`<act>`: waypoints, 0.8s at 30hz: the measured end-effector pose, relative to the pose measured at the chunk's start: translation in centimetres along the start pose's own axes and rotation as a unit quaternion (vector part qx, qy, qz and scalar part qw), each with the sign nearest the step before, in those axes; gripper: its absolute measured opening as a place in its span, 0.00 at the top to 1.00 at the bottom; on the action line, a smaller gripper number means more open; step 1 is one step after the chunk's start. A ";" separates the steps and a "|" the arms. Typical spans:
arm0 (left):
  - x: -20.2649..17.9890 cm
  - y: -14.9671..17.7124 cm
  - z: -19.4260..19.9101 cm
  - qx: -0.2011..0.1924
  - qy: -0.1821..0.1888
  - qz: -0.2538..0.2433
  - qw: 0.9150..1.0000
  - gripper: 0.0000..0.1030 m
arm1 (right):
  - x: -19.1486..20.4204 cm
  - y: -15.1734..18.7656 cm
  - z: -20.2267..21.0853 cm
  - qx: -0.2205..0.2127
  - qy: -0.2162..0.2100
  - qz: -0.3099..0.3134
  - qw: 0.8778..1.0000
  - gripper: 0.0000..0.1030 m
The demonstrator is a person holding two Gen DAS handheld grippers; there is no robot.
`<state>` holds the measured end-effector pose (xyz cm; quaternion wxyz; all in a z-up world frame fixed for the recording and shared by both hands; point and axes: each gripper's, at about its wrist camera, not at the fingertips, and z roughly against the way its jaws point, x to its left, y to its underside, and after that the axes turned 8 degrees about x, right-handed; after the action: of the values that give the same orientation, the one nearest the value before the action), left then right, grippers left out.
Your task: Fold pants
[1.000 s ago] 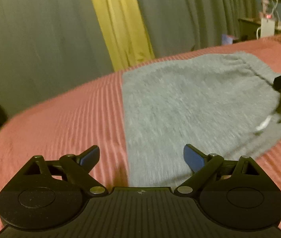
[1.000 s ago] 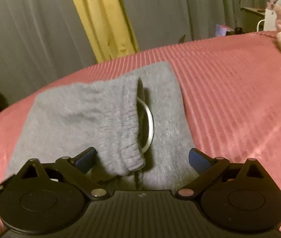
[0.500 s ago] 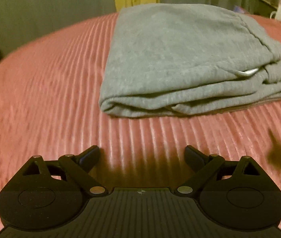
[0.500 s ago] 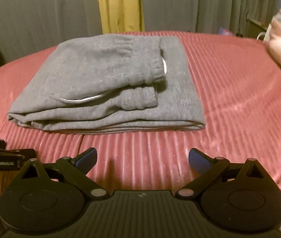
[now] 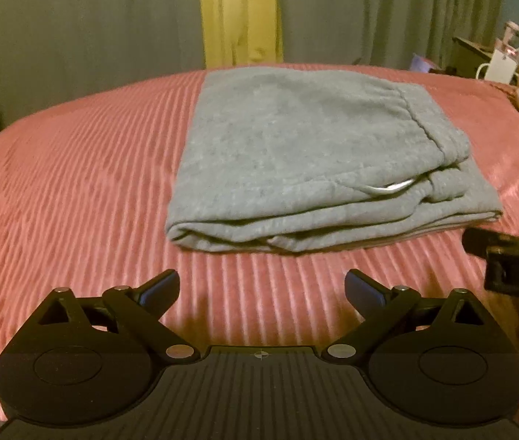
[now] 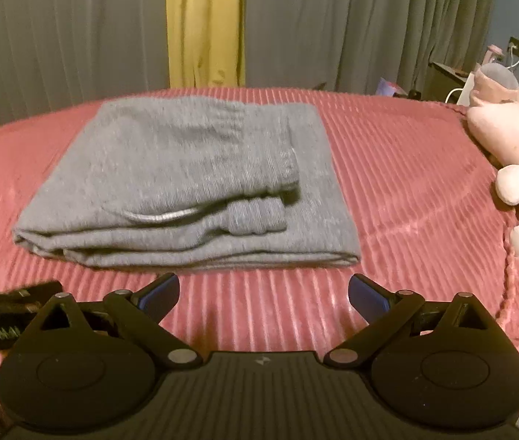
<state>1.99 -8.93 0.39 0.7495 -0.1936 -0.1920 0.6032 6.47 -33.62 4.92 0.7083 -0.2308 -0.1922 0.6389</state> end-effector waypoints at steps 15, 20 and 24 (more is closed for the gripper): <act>0.3 -1.2 -3.1 0.017 0.007 0.028 0.999 0.03 | 0.0 -0.8 -3.5 -0.013 0.014 0.007 1.000 0.04; -0.3 -1.3 -3.7 0.015 0.005 0.017 1.000 0.03 | -0.4 -1.1 -4.0 -0.016 0.001 -0.004 1.000 0.04; -0.6 -1.5 -4.3 0.016 0.004 0.013 1.000 0.03 | -0.6 -1.3 -4.2 -0.025 -0.007 -0.011 1.000 0.04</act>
<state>5.34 -10.08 -2.51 0.7452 -0.1866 -0.1765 0.6153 9.89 -34.67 2.24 0.7078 -0.2419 -0.2154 0.6278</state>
